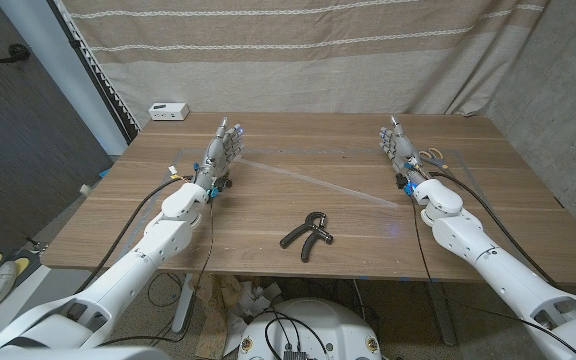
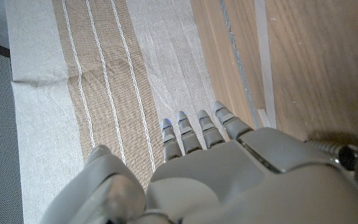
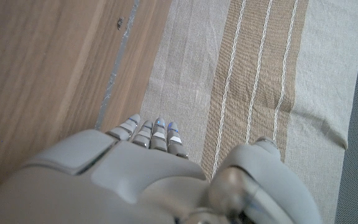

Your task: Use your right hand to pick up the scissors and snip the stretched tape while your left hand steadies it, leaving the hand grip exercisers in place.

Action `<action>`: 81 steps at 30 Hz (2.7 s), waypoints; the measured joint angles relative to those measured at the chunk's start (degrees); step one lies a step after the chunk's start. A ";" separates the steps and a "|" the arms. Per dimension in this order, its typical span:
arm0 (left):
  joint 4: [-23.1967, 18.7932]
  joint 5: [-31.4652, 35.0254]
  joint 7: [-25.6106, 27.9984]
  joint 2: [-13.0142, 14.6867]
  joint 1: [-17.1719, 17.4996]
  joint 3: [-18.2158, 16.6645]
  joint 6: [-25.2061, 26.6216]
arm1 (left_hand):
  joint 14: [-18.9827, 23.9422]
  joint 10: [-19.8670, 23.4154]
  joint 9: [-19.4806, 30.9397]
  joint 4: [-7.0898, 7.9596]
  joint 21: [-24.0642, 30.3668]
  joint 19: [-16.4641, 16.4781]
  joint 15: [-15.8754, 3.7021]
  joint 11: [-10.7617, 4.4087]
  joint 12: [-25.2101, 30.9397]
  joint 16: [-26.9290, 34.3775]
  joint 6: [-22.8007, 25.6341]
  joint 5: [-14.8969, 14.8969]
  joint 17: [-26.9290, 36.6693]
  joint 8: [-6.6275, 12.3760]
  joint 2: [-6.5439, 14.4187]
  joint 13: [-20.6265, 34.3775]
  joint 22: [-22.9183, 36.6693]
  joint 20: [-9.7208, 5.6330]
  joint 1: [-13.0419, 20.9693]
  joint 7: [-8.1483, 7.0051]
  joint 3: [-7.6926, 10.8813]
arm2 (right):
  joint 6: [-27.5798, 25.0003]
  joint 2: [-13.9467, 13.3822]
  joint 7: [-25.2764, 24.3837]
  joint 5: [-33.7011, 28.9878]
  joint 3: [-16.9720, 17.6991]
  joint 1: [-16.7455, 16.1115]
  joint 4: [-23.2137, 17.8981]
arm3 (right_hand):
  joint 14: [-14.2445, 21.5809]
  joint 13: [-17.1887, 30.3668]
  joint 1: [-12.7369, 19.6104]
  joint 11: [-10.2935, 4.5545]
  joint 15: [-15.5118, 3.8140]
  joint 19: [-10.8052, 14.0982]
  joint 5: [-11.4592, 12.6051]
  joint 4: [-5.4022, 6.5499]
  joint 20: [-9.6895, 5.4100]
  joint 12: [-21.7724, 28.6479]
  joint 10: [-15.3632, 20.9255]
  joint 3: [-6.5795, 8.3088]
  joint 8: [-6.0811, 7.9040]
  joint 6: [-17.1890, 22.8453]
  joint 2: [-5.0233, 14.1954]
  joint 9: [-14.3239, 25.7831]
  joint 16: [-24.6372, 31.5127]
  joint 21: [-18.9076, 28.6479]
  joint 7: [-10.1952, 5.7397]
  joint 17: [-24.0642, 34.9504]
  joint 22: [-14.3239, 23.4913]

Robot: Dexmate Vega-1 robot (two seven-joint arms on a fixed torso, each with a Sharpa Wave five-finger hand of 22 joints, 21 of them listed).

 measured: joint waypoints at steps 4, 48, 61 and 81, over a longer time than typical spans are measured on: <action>0.95 -0.44 -1.09 -0.24 -0.24 -0.07 -0.53 | 0.00 0.00 0.09 -0.09 0.00 0.00 0.00 0.00 0.00 0.00 0.00 0.00 0.00 0.00 0.00 0.00 0.00 0.00 0.00 0.00 0.09 | -0.36 -0.30 -0.23 -0.32 -0.19 0.00 -0.36 | 0.00 0.00 0.12 0.00 0.00 -0.20 0.00 0.00 0.20 0.00 0.00 0.00 0.00 0.00 -0.02 0.00 0.00 0.00 0.00 0.00 0.00; 2.35 2.16 0.35 -2.63 -0.50 1.00 -4.64 | 0.50 -1.36 -0.08 -0.47 0.00 0.61 -0.11 -0.09 0.27 0.22 0.92 0.00 -0.02 0.64 -0.30 -0.16 -0.02 0.01 0.29 0.30 -0.01 | -5.59 -7.96 -10.69 -8.95 1.39 -4.23 -9.57 | -1.54 -0.01 5.55 0.17 -0.30 -0.86 2.44 -2.73 -0.58 0.43 2.06 1.10 1.28 1.53 0.76 -0.02 -0.02 0.44 1.13 -0.16 -0.02; 8.50 2.27 -2.62 -5.18 -4.06 1.86 -7.69 | 0.81 -0.83 -0.08 -0.71 0.00 0.61 0.20 -0.01 0.27 0.22 1.33 0.38 -0.03 0.64 -0.30 -0.16 -0.02 0.01 0.29 -0.10 -0.25 | -7.76 -9.88 -14.80 -13.58 1.49 -5.26 -12.73 | -1.00 -0.02 6.99 0.39 0.22 -0.26 2.92 -3.62 -0.52 0.55 2.28 1.15 1.28 1.57 0.53 -0.02 0.22 0.44 1.08 -0.16 -0.02; 12.01 2.49 -3.88 -6.46 -6.77 2.73 -7.03 | 1.12 -0.52 -0.07 -0.95 0.00 0.60 -0.11 -0.30 0.71 0.21 2.04 0.38 -0.03 0.87 -0.36 -0.15 -0.02 0.01 0.36 0.01 -0.01 | -11.12 -10.50 -18.70 -19.02 0.81 -4.04 -13.39 | -0.58 -0.02 8.65 0.08 0.21 0.35 3.37 -4.48 0.10 0.78 3.21 1.56 1.72 2.58 0.99 -0.03 0.44 0.89 0.69 -0.15 -0.03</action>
